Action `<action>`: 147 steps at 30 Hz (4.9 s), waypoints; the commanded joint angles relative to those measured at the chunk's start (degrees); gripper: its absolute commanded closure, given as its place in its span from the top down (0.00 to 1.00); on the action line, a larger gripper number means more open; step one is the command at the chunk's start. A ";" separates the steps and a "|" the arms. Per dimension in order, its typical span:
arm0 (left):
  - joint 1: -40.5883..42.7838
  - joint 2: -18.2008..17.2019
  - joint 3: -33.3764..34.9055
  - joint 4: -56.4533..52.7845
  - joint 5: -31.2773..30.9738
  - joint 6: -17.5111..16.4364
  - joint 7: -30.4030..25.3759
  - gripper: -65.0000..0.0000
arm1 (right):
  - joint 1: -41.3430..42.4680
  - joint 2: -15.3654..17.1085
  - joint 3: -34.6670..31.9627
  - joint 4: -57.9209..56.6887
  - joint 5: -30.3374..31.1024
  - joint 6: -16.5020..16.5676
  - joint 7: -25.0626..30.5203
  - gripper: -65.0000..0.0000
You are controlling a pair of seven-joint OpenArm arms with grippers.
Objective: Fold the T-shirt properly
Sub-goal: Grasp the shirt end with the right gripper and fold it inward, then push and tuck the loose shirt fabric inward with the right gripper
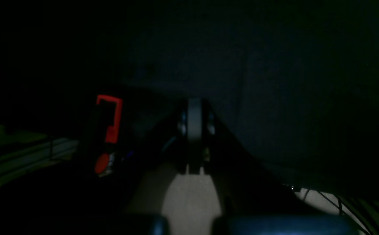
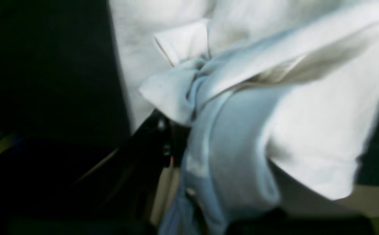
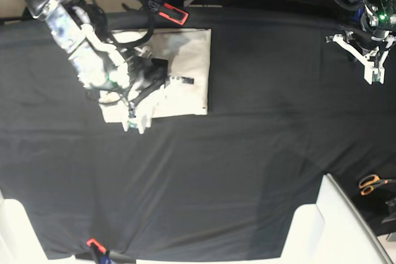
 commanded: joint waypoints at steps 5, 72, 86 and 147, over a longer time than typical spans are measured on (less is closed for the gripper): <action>0.02 -0.83 -0.33 0.74 -0.04 0.23 -0.78 0.00 | 0.63 -3.53 -4.92 -1.29 -11.03 0.05 -3.13 0.02; 0.02 -0.83 -0.33 0.56 -0.04 0.23 -0.78 0.00 | 2.22 -17.33 -24.70 -17.20 -48.75 0.05 -10.16 0.00; 0.11 -0.83 -0.33 0.56 -0.04 0.23 -0.78 0.00 | 3.80 -17.33 -20.66 -16.76 -48.75 1.59 -9.28 0.00; -6.84 -2.77 -0.33 -3.22 -0.39 0.23 -0.78 0.00 | -10.88 -11.00 -11.52 -14.48 -23.17 9.50 19.82 0.01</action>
